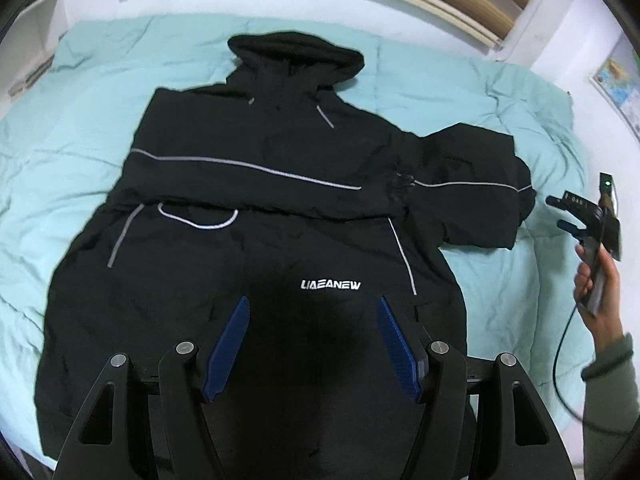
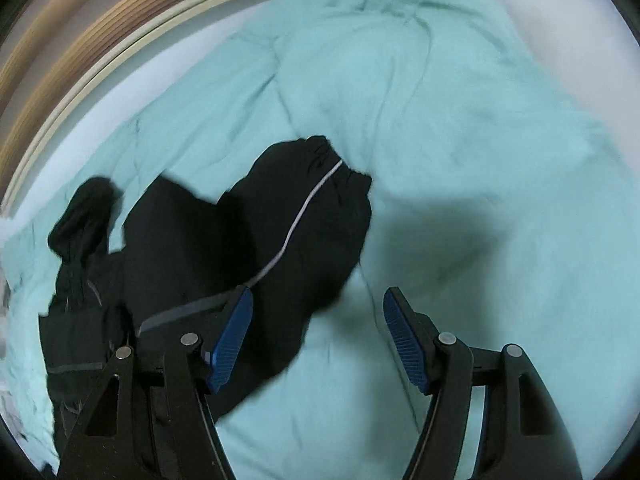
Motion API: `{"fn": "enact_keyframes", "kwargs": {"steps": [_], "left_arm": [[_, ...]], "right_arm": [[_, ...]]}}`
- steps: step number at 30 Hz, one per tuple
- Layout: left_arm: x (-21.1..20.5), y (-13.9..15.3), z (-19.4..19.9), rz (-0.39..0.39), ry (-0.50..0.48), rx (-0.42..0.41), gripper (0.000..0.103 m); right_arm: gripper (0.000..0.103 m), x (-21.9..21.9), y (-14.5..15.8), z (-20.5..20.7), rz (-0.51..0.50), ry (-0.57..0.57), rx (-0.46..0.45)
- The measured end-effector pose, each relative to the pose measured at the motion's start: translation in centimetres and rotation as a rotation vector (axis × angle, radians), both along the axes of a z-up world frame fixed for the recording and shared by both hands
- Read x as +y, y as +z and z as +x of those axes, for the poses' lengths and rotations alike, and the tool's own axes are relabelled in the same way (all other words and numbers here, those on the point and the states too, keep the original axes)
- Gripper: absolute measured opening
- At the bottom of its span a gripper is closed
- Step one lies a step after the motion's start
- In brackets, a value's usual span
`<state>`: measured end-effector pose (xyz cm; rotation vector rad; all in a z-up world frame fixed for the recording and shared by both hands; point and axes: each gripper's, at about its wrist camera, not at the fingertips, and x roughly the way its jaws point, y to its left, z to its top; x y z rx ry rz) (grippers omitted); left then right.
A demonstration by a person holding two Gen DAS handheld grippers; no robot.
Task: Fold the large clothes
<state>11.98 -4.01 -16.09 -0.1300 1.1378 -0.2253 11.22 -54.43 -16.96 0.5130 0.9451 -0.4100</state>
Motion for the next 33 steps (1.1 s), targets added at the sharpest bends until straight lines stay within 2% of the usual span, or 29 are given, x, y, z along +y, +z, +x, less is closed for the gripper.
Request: {"fn": "enact_keyframes", "kwargs": {"steps": [3,8,11,12,13,14,15,16,18,21,24,26,28,30,31,33], "left_arm": [[-1.0,-1.4,0.9,0.026,-0.008,0.043,0.068],[-2.4,-3.1,2.2,0.071,-0.041,0.089,0.068],[-3.1,-3.5,3.4,0.073,-0.058,0.103,0.068],[-3.4,-3.6,3.7,0.072,-0.064,0.104,0.068],[-3.7,-3.7,4.3,0.070,-0.072,0.102,0.068],[-4.0,-3.7,4.7,0.068,-0.079,0.099,0.068],[-4.4,-3.8,5.4,0.068,-0.091,0.091,0.068],[-4.9,-3.9,6.0,0.069,-0.100,0.082,0.068],[-5.8,-4.6,7.9,0.061,-0.120,0.060,0.068],[-7.1,-6.7,10.8,0.046,-0.129,0.072,0.068],[-8.1,-8.5,12.7,0.018,-0.124,0.091,0.068],[-8.9,-10.0,13.3,0.008,-0.127,0.111,0.068],[-9.4,-12.0,13.6,0.011,-0.135,0.157,0.068],[-9.9,-15.5,14.1,0.041,-0.120,0.270,0.067],[-9.9,-16.9,14.4,0.046,-0.108,0.283,0.068],[-10.3,-16.7,14.6,0.053,-0.129,0.262,0.068]], "right_arm": [[0.079,-2.4,-2.3,2.4,0.033,-0.018,0.010],[0.079,-4.9,-6.2,6.2,0.115,-0.011,0.031],[0.080,-4.9,-7.8,8.0,0.163,0.015,0.021],[0.073,-4.7,-8.0,8.4,0.170,0.026,0.013],[0.051,-4.2,-8.0,8.7,0.159,0.031,0.008],[0.042,-3.8,-7.8,8.7,0.145,0.034,0.010],[0.030,-3.3,-7.3,8.4,0.130,0.037,0.000],[0.023,-2.9,-6.6,7.8,0.126,0.038,-0.027],[0.021,-2.1,-5.0,6.3,0.106,0.038,-0.064],[0.018,-0.6,-1.0,2.4,-0.052,-0.009,-0.070],[0.018,-0.4,3.3,-2.8,-0.212,-0.121,-0.079],[0.018,-1.5,5.4,-6.8,-0.247,-0.212,-0.097],[0.017,-2.9,5.1,-8.9,-0.167,-0.257,-0.097],[0.017,-3.6,3.1,-9.2,-0.135,-0.285,-0.022],[0.017,-3.9,1.4,-8.8,-0.135,-0.296,0.034],[0.017,-4.6,-0.9,-8.1,-0.108,-0.317,0.097]]}}
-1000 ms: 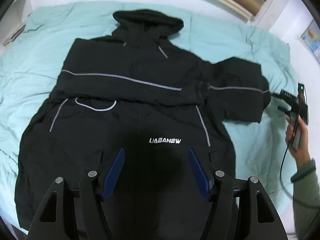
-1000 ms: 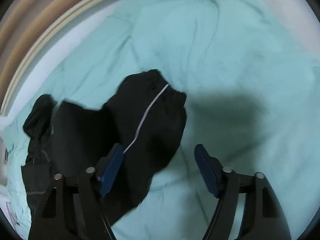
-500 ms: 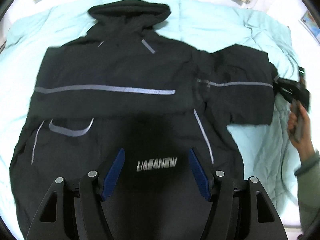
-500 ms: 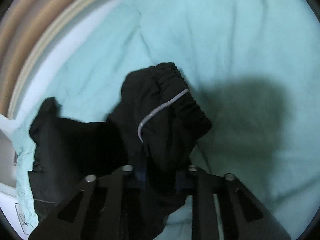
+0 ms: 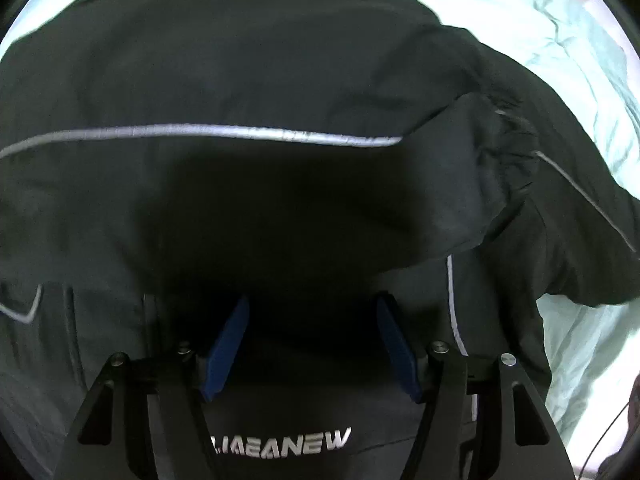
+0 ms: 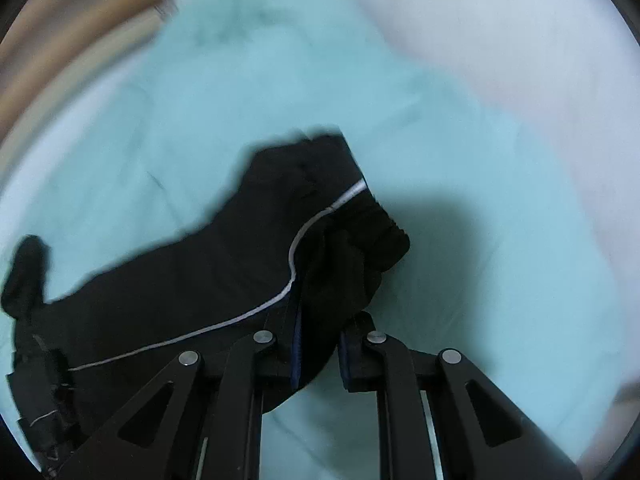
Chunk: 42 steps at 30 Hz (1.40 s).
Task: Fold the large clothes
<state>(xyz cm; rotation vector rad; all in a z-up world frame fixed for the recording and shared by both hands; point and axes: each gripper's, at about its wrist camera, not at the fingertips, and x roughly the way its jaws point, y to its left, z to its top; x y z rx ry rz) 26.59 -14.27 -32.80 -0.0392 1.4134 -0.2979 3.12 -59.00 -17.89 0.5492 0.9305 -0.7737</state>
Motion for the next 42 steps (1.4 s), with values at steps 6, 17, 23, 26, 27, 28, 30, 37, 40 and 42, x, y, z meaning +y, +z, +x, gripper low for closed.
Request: {"fn": "enact_keyframes", "kwargs": {"steps": [6,17,23,26,27,28,30,37,40,42], "left_arm": [[2.3,3.1,-0.7,-0.109,-0.040,-0.030,0.068],[14.3,10.4,-2.0,-0.122,0.095,-0.196,0.068],[21.4,11.8,-2.3,-0.115,0.212,-0.238,0.068],[24.1,11.8,-2.4,-0.112,0.265,-0.240,0.068],[24.7,11.6,-2.6,-0.110,0.278,-0.240,0.068],[25.5,11.5,-2.7,-0.107,0.295,-0.241,0.068],[26.7,11.4,-3.0,-0.104,0.322,-0.242,0.068],[30.5,10.8,-2.7,-0.070,0.399,-0.244,0.068],[31.8,10.2,-2.7,-0.069,0.420,-0.233,0.068],[32.2,9.7,-2.6,-0.063,0.428,-0.224,0.068]], "right_arm": [[0.015,0.7,-0.7,2.5,0.021,-0.059,0.060],[0.013,20.7,9.2,12.2,-0.122,0.399,-0.137],[0.013,35.2,7.4,19.7,-0.097,0.709,-0.100],[0.013,43.1,6.0,21.3,-0.061,0.831,-0.105],[0.013,45.5,5.5,22.1,-0.042,0.870,-0.116],[0.013,48.1,4.8,22.9,-0.017,0.913,-0.128],[0.013,52.4,4.3,23.8,0.026,1.002,-0.142],[0.013,64.0,-0.2,27.9,0.086,1.196,-0.050],[0.016,66.1,-4.8,29.9,0.134,1.198,0.055],[0.018,66.3,-7.8,30.8,0.161,1.181,0.116]]}}
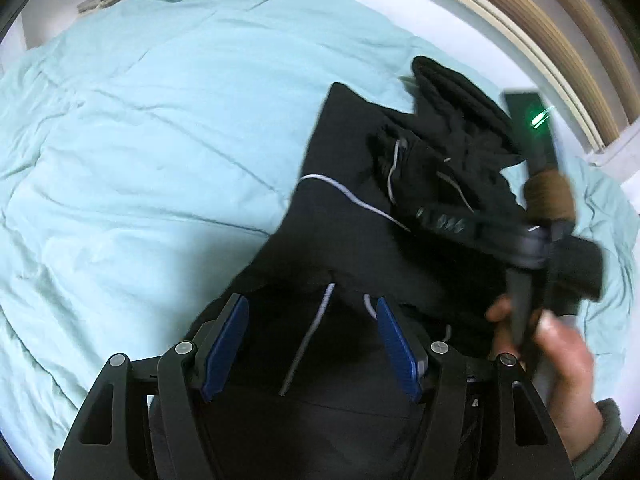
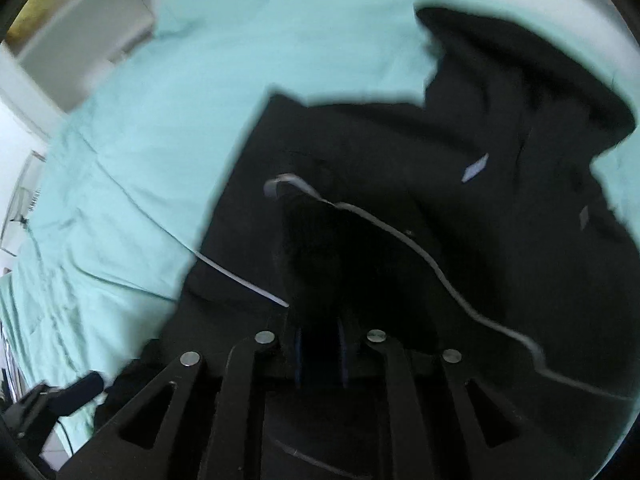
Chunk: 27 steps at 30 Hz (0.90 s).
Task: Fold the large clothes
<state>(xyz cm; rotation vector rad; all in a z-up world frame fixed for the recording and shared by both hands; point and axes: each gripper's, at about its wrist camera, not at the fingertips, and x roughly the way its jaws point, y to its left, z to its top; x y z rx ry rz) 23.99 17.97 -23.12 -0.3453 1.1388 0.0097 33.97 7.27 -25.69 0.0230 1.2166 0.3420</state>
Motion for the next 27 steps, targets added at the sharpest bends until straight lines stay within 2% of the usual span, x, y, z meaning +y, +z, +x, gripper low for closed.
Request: {"fn": "enact_keyframes", "kwargs": {"steps": [3,5,6,7,8,11,14,16,17,19,23,24,25,26,27], "left_arm": [[0.4,-0.7,0.4,-0.004,0.007,0.014,0.068],[0.6,-1.0,0.9,-0.015,0.011,0.015,0.068],[0.6,-1.0,1.1,-0.019,0.011,0.012,0.068],[0.6,-0.8,1.5,-0.022,0.006,0.002,0.068],[0.4,-0.7,1.7,-0.022,-0.001,-0.008,0.068],[-0.4,0.1,2.9,-0.025,-0.040,-0.048,0.068],[-1.4,0.6,5.0,-0.066,-0.097,-0.081,0.068],[-1.9,0.4,6.9,-0.140,-0.116,-0.102,0.068],[-2.1,0.1,7.7,-0.170,-0.119,-0.100,0.068],[-2.6,-1.0,9.8,-0.231,-0.131,-0.085,0.068],[-4.7,-3.2,12.4,-0.237,-0.175,-0.028,0.068],[-5.2,-3.5,12.7,-0.229,-0.186,-0.021,0.065],[-6.0,-3.8,13.0,-0.218,-0.211,-0.028,0.037],[-6.5,-3.7,12.9,-0.182,-0.223,-0.027,0.020],[-7.0,-3.6,13.0,-0.135,-0.232,-0.026,0.018]], "right_arm": [[0.021,-0.3,-2.0,0.7,0.016,0.006,0.042],[0.032,-0.5,-1.9,0.9,0.050,0.035,0.064],[0.042,-0.8,-1.6,1.1,0.091,0.054,0.090],[0.050,-1.4,-1.0,1.0,0.135,0.065,0.107],[0.053,-2.5,0.3,0.4,0.186,0.068,0.102],[0.055,-6.2,3.5,-1.4,0.227,0.052,0.039],[0.055,-12.1,5.9,-3.6,0.172,-0.061,-0.065],[0.055,-16.2,6.1,-4.7,0.093,-0.156,-0.091],[0.055,-18.8,5.8,-5.4,0.049,-0.224,-0.092],[0.055,-22.3,5.1,-6.5,0.022,-0.300,-0.076],[0.055,-26.5,2.8,-8.0,-0.022,-0.394,-0.010],[0.056,-27.0,2.3,-8.3,-0.016,-0.410,0.008],[0.055,-28.0,1.8,-8.8,-0.002,-0.423,0.021],[0.055,-28.6,1.4,-9.1,0.008,-0.437,0.026],[0.055,-29.0,1.2,-9.3,0.002,-0.444,0.021]]}}
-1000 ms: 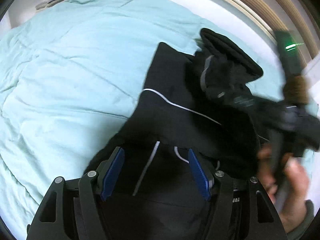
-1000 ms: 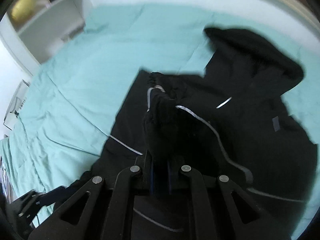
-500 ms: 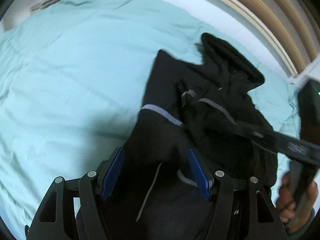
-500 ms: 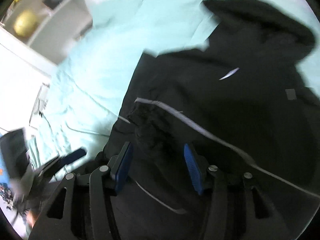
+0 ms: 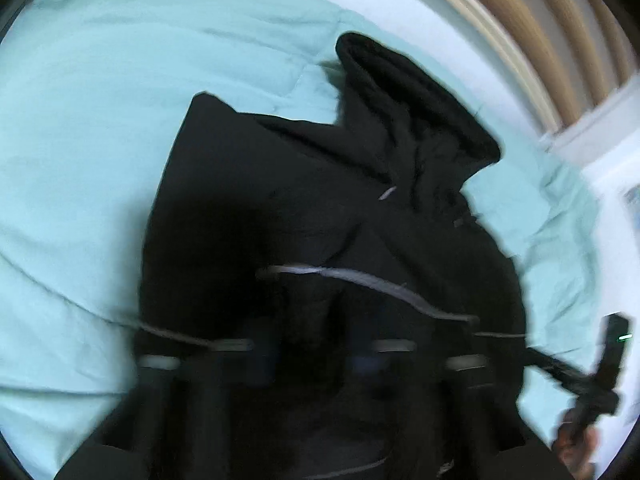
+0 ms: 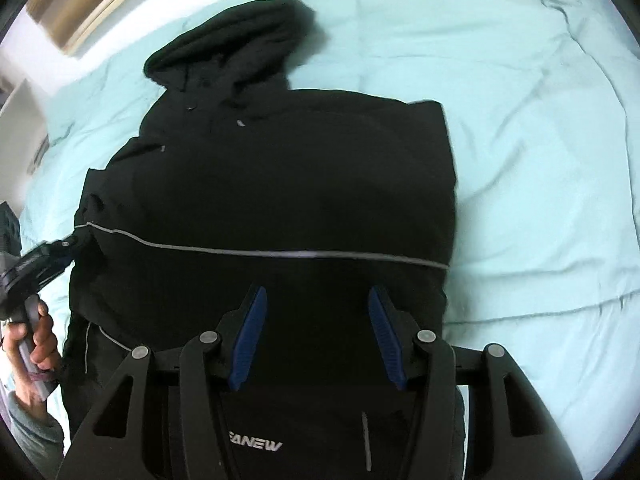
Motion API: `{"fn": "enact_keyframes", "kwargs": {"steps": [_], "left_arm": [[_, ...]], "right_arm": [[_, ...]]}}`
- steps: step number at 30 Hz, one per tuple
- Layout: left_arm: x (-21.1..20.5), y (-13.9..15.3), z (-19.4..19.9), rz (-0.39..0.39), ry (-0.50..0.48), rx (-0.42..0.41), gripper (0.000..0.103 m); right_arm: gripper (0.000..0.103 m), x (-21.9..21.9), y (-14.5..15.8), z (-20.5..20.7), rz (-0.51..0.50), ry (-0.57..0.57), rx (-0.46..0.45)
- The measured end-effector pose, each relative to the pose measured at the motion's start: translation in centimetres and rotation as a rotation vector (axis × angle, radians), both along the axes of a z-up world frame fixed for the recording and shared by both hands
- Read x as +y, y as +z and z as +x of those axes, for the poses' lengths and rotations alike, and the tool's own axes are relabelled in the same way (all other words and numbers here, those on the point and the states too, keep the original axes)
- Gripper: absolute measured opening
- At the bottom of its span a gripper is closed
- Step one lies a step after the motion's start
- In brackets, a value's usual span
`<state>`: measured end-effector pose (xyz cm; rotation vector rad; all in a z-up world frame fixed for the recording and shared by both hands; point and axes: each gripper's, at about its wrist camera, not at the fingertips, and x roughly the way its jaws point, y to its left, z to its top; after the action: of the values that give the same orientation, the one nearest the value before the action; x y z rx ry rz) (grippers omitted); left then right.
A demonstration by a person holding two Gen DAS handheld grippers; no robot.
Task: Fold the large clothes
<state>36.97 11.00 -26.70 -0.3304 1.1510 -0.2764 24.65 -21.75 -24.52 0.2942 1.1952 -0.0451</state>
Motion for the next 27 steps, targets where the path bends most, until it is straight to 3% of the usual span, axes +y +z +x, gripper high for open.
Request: {"fn": "enact_keyframes", "kwargs": {"steps": [2,6,9,11,13,17,20,23,25,27], "left_arm": [[0.0,2.0,-0.5,-0.016,-0.008,-0.073,0.017],[2.7,6.9,-2.2,-0.136,0.029,-0.197,0.017],[4.9,5.7,-2.0,-0.151,0.064,-0.162,0.017],[6.3,2.0,-1.2,-0.152,0.088,-0.054,0.017],[6.6,-2.4,-0.8,-0.125,0.096,0.064,0.017],[4.8,-4.4,-1.4,-0.034,0.064,0.031,0.020],[4.3,-3.6,-1.3,-0.023,0.061,0.040,0.023],[4.5,-1.0,-2.1,-0.001,0.066,0.013,0.030],[4.1,2.0,-3.2,0.087,0.088,-0.074,0.037],[4.2,4.2,-3.6,0.115,0.099,-0.152,0.050]], "right_arm": [[0.055,0.3,0.6,-0.3,-0.040,-0.011,-0.015],[0.055,0.5,1.4,0.2,-0.041,-0.007,-0.038],[0.055,0.9,0.7,1.0,-0.055,0.009,-0.025],[0.055,1.7,-0.1,1.5,-0.078,0.029,-0.022],[0.057,2.7,-1.2,2.1,-0.145,0.050,0.001],[0.058,3.5,-3.7,3.2,-0.243,0.077,0.069],[0.058,2.5,-4.1,3.4,-0.206,0.052,0.077],[0.058,1.8,-3.3,3.3,-0.169,0.063,0.084],[0.058,1.1,-1.8,3.1,-0.125,0.058,0.071],[0.058,0.3,0.2,3.4,-0.074,0.035,0.020]]}}
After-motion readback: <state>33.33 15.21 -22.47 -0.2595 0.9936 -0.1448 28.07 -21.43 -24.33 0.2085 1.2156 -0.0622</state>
